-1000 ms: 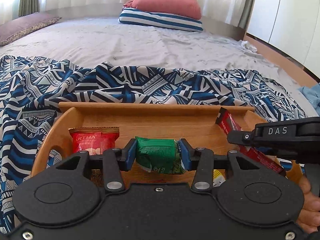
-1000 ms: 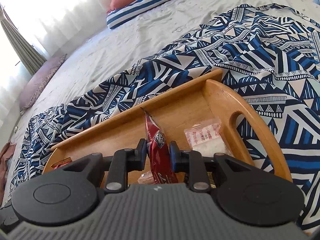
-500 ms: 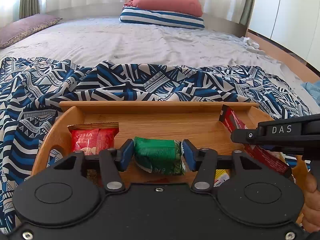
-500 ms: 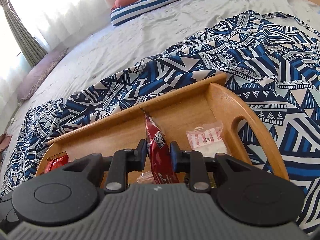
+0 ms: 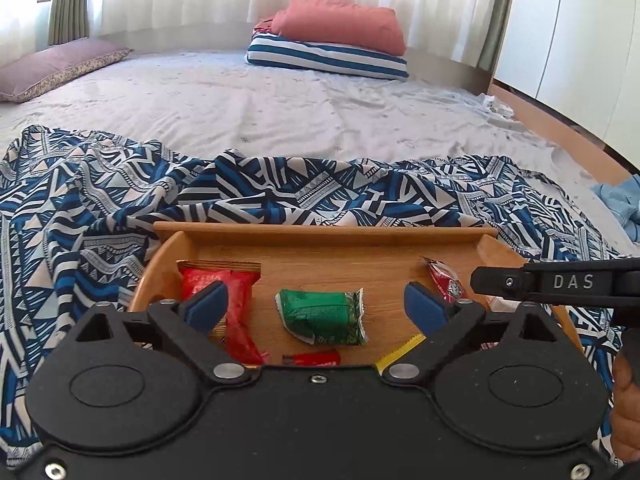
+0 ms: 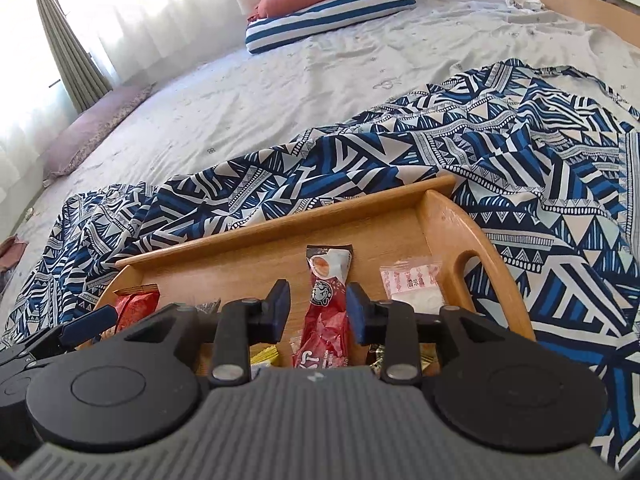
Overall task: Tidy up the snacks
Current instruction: 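Open the left tool to drop the green packet while the right tool releases the red stick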
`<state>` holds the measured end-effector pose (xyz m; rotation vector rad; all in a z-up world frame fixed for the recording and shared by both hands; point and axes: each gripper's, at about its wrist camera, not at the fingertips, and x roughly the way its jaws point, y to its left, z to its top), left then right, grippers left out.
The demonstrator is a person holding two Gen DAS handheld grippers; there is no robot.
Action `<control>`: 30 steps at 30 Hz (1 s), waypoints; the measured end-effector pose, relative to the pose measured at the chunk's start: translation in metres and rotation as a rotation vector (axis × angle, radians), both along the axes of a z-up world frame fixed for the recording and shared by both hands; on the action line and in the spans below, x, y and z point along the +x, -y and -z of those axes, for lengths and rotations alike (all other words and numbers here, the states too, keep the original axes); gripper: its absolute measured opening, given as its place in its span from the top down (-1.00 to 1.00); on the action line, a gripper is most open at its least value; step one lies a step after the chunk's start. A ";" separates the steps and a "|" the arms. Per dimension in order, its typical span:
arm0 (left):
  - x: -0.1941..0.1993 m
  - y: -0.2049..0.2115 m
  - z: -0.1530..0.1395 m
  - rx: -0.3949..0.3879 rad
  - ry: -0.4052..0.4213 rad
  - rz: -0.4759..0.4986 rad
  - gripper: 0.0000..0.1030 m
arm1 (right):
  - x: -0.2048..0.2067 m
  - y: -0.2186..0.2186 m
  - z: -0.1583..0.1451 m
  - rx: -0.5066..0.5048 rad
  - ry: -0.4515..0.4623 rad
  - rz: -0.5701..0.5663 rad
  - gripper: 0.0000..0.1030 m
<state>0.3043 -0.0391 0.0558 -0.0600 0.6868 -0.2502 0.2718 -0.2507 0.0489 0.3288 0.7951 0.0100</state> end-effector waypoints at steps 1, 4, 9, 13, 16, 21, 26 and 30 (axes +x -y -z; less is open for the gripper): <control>-0.004 -0.002 -0.003 -0.001 0.005 -0.001 -0.89 | -0.004 -0.001 -0.004 -0.008 0.007 -0.005 -0.07; -0.019 -0.009 -0.012 0.012 0.021 -0.012 -0.95 | -0.018 -0.004 -0.014 -0.027 0.026 -0.014 -0.15; -0.044 -0.018 -0.023 0.023 0.034 -0.011 -0.95 | -0.042 -0.009 -0.029 -0.078 0.058 -0.031 -0.29; -0.066 -0.026 -0.030 0.020 0.030 -0.012 -0.95 | -0.061 -0.014 -0.039 -0.106 0.079 -0.049 -0.37; -0.082 -0.031 -0.034 0.028 0.027 -0.016 -0.95 | -0.073 -0.016 -0.045 -0.115 0.092 -0.054 -0.44; -0.112 -0.037 -0.034 0.027 0.005 -0.008 -0.95 | -0.095 -0.020 -0.049 -0.112 0.113 -0.061 -0.56; -0.141 -0.042 -0.029 0.027 0.006 -0.011 -0.95 | -0.121 -0.029 -0.045 -0.142 0.130 -0.077 -0.65; -0.163 -0.044 -0.029 0.032 0.022 -0.006 -0.95 | -0.143 -0.032 -0.043 -0.129 0.146 -0.079 -0.68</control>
